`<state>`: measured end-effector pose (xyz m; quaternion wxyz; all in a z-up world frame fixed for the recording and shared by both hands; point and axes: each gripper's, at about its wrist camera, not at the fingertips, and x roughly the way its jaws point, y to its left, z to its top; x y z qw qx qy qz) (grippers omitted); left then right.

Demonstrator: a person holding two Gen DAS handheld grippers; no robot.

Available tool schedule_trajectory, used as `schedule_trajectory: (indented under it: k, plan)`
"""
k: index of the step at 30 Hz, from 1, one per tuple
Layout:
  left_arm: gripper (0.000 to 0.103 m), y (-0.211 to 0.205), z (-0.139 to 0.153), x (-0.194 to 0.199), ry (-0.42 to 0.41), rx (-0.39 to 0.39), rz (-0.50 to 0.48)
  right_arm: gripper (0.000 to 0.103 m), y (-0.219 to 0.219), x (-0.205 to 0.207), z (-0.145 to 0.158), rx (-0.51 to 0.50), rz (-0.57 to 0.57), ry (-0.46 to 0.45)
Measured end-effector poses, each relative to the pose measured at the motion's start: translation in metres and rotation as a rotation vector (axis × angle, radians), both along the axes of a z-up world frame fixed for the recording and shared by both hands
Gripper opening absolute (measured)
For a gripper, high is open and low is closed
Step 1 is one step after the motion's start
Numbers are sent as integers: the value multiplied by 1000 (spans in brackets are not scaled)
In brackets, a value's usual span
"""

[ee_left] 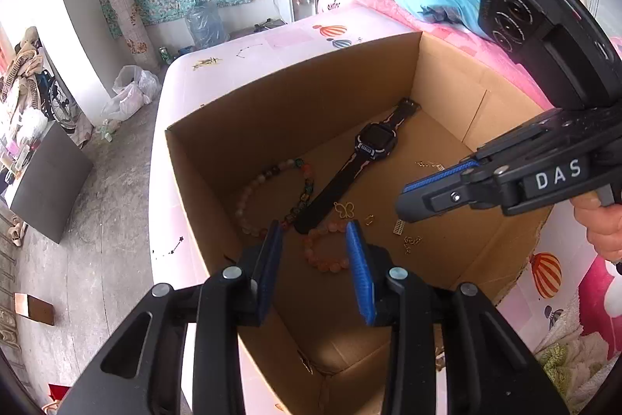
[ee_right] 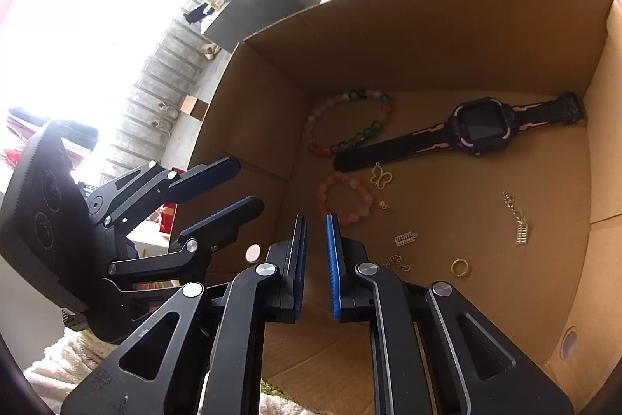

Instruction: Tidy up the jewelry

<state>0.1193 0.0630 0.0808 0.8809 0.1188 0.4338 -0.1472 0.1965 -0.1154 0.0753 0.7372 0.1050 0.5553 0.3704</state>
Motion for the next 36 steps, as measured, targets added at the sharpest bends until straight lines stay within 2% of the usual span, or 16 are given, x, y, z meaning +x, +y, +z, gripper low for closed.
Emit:
schedule_trajectory:
  k: [2, 5, 7, 8, 10, 13, 16, 20, 22, 29, 31, 36]
  plan:
    - [37, 7, 11, -8, -36, -38, 16, 13, -20, -12, 20, 21, -28, -77]
    - [50, 22, 29, -26, -109, -103, 59, 21, -56, -38, 54, 10, -102, -255]
    - [64, 34, 37, -38, -153, -142, 102, 34, -83, -50, 72, -29, -189, -375]
    - [66, 40, 38, -42, -162, -161, 129, 38, -98, -56, 77, -48, -243, -420]
    - [75, 51, 33, -44, -145, -214, 173, 48, -126, -61, 79, -70, -343, -455]
    - [76, 59, 12, -34, -37, -306, 223, 50, -159, -56, 60, -92, -451, -392]
    - [76, 59, -8, -25, 56, -381, 266, 51, -178, -52, 32, -34, -478, -262]
    - [76, 51, -20, -18, 98, -448, 287, 51, -166, -45, -3, 98, -429, -109]
    - [78, 45, -20, -17, 94, -456, 296, 45, -163, -49, -7, 178, -398, -74]
    - [78, 36, -9, -14, 51, -424, 356, 44, -161, -64, 5, 167, -397, -130]
    - [78, 34, -6, -12, 27, -427, 343, 44, -162, -68, 9, 157, -406, -152]
    - [78, 25, -6, -7, 28, -454, 309, 44, -175, -79, 6, 142, -464, -162]
